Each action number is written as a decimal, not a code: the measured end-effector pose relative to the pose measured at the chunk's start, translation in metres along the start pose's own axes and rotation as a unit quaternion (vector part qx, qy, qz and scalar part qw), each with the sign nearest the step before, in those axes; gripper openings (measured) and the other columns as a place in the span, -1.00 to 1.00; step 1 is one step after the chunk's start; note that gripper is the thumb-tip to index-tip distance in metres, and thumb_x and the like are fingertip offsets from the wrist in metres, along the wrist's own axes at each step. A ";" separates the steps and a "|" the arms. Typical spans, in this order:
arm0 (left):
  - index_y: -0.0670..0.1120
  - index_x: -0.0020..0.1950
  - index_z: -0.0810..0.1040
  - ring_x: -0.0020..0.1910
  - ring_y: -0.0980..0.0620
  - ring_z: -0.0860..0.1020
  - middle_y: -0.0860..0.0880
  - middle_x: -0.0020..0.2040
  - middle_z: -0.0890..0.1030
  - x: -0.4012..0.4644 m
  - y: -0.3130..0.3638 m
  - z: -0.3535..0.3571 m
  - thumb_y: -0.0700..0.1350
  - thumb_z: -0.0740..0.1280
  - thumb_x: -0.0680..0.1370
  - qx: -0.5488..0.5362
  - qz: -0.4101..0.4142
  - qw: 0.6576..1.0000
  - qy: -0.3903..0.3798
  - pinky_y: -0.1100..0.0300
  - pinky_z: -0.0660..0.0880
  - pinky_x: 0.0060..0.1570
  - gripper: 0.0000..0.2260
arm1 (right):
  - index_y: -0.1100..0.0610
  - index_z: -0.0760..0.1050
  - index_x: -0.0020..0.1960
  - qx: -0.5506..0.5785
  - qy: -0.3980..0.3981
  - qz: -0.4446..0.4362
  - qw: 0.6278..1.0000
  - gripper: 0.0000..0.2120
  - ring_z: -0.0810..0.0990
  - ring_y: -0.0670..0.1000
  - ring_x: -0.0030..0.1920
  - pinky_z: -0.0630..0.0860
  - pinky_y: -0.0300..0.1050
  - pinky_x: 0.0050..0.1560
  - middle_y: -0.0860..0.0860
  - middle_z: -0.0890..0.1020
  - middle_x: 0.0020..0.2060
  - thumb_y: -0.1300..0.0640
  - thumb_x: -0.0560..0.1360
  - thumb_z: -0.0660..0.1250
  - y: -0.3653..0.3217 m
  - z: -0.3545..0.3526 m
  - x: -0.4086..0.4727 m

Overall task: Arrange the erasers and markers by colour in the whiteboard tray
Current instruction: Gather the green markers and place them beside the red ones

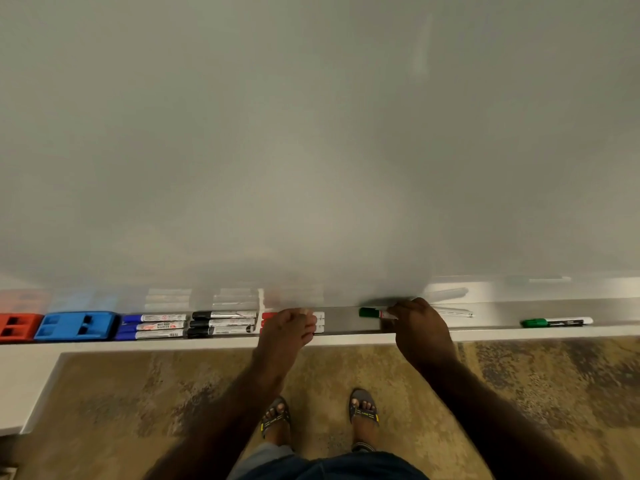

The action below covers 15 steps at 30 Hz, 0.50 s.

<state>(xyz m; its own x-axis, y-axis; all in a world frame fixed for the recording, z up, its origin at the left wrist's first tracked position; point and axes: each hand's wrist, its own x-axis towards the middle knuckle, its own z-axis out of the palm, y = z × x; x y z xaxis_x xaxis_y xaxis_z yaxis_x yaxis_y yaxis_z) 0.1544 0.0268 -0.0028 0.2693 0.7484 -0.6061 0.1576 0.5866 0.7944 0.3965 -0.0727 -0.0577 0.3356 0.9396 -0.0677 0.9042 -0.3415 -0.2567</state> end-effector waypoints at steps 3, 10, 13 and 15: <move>-0.11 0.08 0.66 0.10 -0.08 0.70 -0.16 0.06 0.73 -0.006 -0.008 0.016 -0.14 0.29 0.66 -0.002 -0.007 1.000 -0.018 0.13 0.64 0.11 -0.85 | 0.01 0.70 -0.03 -0.015 -0.003 -0.016 1.000 -0.78 0.59 0.05 -0.02 0.59 -0.05 -0.08 -0.05 0.72 -0.07 0.25 0.37 0.49 0.006 0.002 -0.001; -0.08 0.14 0.65 0.11 0.00 0.69 -0.12 0.11 0.72 -0.014 -0.030 0.051 -0.11 0.33 0.64 0.005 -0.031 0.998 -0.050 0.18 0.63 0.11 -0.86 | 0.02 0.69 0.04 -0.010 0.021 -0.069 0.997 -0.79 0.62 0.05 -0.02 0.58 0.01 -0.04 -0.05 0.73 -0.05 0.21 0.43 0.47 0.010 -0.001 -0.008; 0.03 0.09 0.66 0.15 0.01 0.67 -0.09 0.13 0.70 -0.019 -0.040 0.065 -0.06 0.37 0.62 0.002 -0.034 0.997 -0.068 0.21 0.62 0.11 -0.90 | 0.01 0.69 0.06 0.037 0.034 -0.076 0.996 -0.78 0.63 0.01 -0.03 0.55 -0.02 -0.01 -0.07 0.73 -0.04 0.23 0.45 0.45 0.004 -0.006 -0.017; 0.05 0.13 0.65 0.18 0.03 0.65 -0.07 0.15 0.69 -0.021 -0.046 0.076 -0.01 0.37 0.62 -0.005 -0.034 0.996 -0.078 0.23 0.60 0.11 -0.88 | 0.01 0.70 0.03 0.078 0.054 -0.086 0.992 -0.79 0.64 0.00 -0.06 0.55 -0.04 -0.02 -0.08 0.73 -0.06 0.23 0.44 0.48 -0.002 -0.012 -0.025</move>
<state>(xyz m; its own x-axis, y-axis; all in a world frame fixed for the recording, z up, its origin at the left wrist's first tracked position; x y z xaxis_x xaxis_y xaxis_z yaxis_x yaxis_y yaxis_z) 0.2136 -0.0395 -0.0233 0.4034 0.6500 -0.6440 0.1705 0.6381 0.7509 0.3896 -0.0960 -0.0435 0.2146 0.9724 0.0921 0.9013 -0.1608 -0.4023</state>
